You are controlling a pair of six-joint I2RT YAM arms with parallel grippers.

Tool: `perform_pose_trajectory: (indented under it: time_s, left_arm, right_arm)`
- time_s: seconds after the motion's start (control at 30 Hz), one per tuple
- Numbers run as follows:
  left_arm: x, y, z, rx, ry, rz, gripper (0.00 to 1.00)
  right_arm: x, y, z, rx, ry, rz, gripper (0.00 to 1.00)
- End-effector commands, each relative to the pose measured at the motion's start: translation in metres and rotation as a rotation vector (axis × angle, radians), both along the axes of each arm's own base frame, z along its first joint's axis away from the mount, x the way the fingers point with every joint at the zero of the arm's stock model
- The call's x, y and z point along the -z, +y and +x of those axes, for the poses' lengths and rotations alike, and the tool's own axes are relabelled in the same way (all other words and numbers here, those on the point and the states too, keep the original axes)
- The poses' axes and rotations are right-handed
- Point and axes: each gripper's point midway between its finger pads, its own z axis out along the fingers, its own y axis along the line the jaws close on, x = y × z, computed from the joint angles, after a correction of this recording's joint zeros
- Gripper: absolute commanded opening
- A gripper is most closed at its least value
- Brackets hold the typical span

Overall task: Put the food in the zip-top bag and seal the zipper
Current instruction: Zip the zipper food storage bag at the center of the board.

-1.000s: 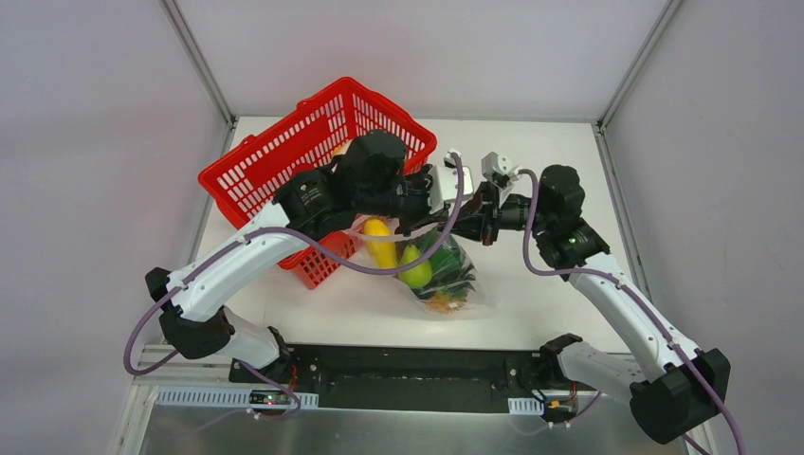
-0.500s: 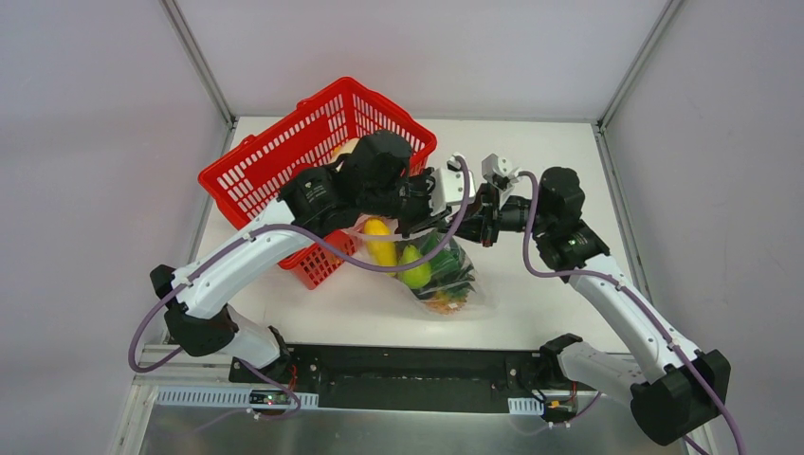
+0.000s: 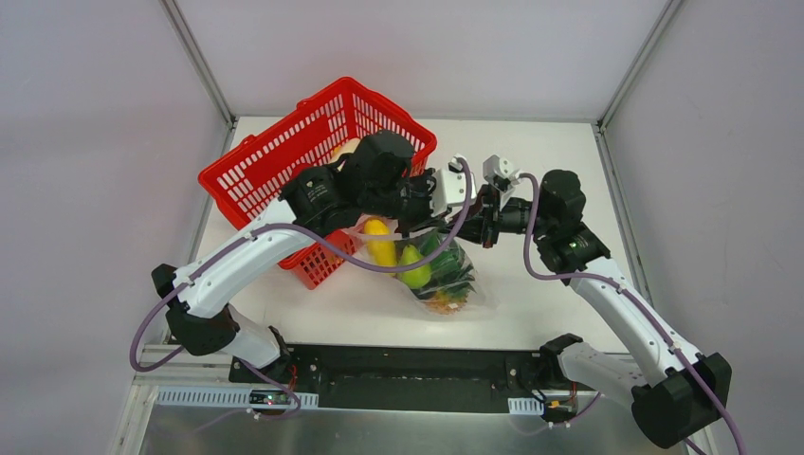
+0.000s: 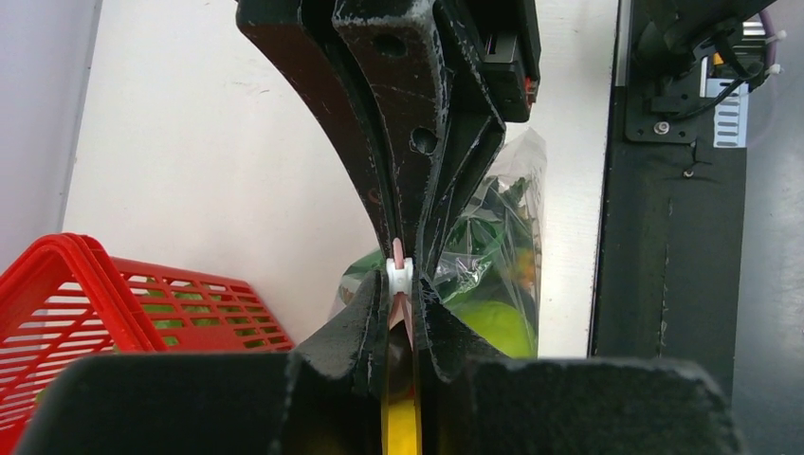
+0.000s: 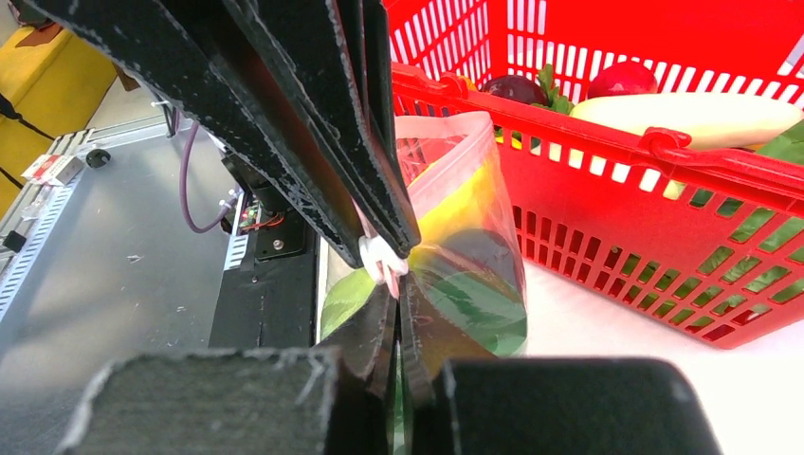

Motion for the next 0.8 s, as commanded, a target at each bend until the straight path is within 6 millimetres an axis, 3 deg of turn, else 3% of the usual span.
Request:
perform_pose_trajectory:
  time_s: [0.0, 0.27, 0.53, 0.77]
  left_arm:
    - [0.018, 0.023, -0.004, -0.023, 0.003, 0.109, 0.00]
    - [0.024, 0.051, 0.000, -0.092, -0.035, 0.116, 0.00]
    - [0.046, 0.081, 0.009, -0.189, -0.035, 0.172, 0.00]
    - [0.057, 0.105, 0.007, -0.269, -0.022, 0.147, 0.00]
  right_arm:
    - [-0.025, -0.001, 0.003, 0.021, -0.104, 0.053, 0.00]
    - [-0.024, -0.002, 0.003, 0.030, -0.098, 0.054, 0.00]
    - [-0.028, -0.004, 0.001, 0.043, -0.110, 0.061, 0.00]
    - [-0.026, -0.010, 0.011, 0.120, -0.114, 0.062, 0.00]
